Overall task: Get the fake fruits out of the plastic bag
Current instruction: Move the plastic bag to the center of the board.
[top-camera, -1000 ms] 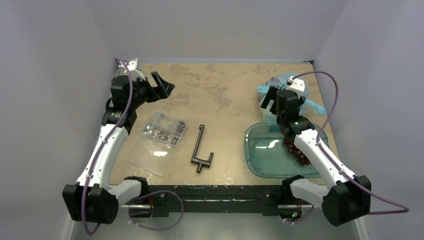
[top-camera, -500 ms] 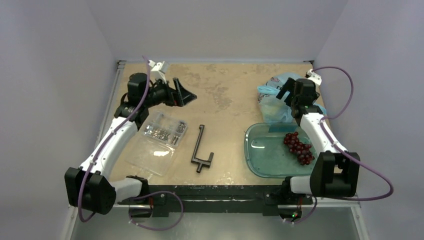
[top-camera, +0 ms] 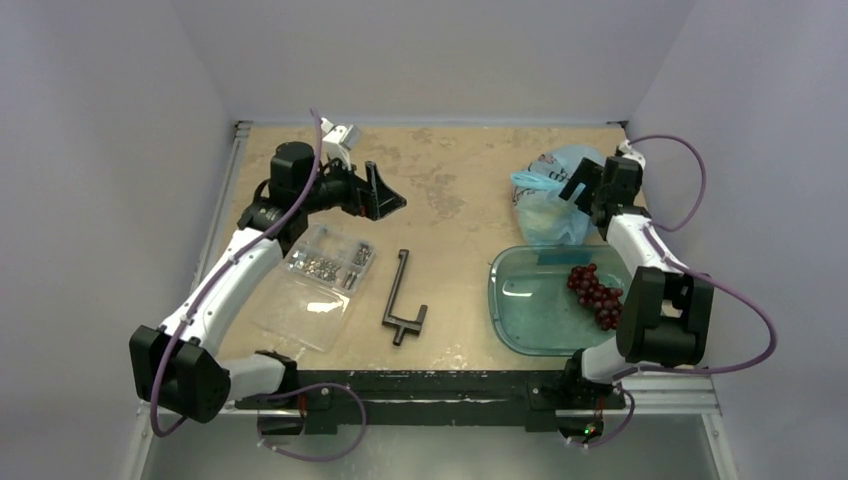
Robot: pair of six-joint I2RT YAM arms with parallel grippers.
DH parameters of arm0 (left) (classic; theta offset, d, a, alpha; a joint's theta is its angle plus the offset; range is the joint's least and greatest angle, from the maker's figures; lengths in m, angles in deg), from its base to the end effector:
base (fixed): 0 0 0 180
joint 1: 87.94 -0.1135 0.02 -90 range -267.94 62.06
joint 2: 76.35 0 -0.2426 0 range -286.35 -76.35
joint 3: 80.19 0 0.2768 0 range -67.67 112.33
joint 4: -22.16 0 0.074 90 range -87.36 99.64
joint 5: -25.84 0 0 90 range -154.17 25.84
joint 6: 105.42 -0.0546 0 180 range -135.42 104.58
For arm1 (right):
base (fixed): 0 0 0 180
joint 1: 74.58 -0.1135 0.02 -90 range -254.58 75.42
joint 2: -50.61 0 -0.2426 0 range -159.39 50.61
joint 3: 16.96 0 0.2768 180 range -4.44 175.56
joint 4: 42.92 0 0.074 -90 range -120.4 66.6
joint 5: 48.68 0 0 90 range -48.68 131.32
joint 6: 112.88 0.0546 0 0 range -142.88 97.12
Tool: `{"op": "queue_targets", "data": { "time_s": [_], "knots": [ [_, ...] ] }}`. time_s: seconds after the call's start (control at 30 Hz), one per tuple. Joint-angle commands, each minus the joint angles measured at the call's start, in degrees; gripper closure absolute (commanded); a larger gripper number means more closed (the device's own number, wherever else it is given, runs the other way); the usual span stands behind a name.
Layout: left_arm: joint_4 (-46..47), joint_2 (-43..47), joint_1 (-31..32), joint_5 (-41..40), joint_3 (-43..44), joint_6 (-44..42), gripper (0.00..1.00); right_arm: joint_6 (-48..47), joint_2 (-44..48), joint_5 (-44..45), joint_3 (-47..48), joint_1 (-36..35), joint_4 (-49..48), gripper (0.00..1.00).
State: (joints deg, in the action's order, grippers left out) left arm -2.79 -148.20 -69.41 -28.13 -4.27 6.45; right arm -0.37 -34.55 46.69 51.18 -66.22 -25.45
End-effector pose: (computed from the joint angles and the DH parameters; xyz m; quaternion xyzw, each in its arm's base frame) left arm 0.3036 -0.1356 0.3216 0.1525 0.7879 -0.4253 0.4183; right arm 0.3653 -0.0589 0.2015 0.2563 0.8463 0.0162 0.4667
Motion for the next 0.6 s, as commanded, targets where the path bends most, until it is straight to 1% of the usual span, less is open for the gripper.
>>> {"op": "queue_targets", "data": {
  "time_s": [0.0, 0.03, 0.1, 0.2, 0.3, 0.37, 0.43, 0.47, 0.57],
  "knots": [
    [1.8, 3.6, 0.2, -12.9, -0.7, -2.2, 0.00, -1.6, -0.7, -4.1, 1.3, 0.1, -4.5, 0.11],
    [4.9, 4.6, 0.2, -15.2, -2.6, -1.9, 0.00, -1.4, -1.3, -4.7, 1.4, 0.0, -4.6, 0.13],
    [7.7, 6.8, 0.2, -18.9, -5.1, -2.0, 0.00, -1.4, -3.1, -5.9, 2.5, 0.0, -4.6, 0.22],
    [4.3, 7.3, 0.1, -18.2, -4.2, -4.3, 0.00, -1.6, -4.7, -10.8, 3.0, 0.1, -4.6, 0.39],
    [0.6, 6.2, 0.0, -17.2, -2.8, -4.9, 0.00, -0.4, -4.4, -14.7, 1.2, 0.0, -7.7, 0.51],
    [2.0, 6.2, -0.3, -16.7, -4.4, -4.5, 0.00, 0.7, -3.4, -17.4, -0.7, -0.3, -9.9, 0.58],
    [4.5, 5.7, -0.7, -16.0, -6.2, -3.2, 0.00, 1.2, -2.3, -18.8, -1.9, -1.6, -11.1, 0.63],
    [4.5, 5.1, -0.8, -15.8, -6.1, -2.9, 0.00, 1.0, -1.7, -18.7, -2.4, -2.8, -11.4, 0.64],
    [2.0, 2.0, -0.8, -14.2, -3.9, -3.9, 0.00, 0.8, -0.4, -18.3, -3.3, -6.3, -11.9, 0.66]
  ]
}}
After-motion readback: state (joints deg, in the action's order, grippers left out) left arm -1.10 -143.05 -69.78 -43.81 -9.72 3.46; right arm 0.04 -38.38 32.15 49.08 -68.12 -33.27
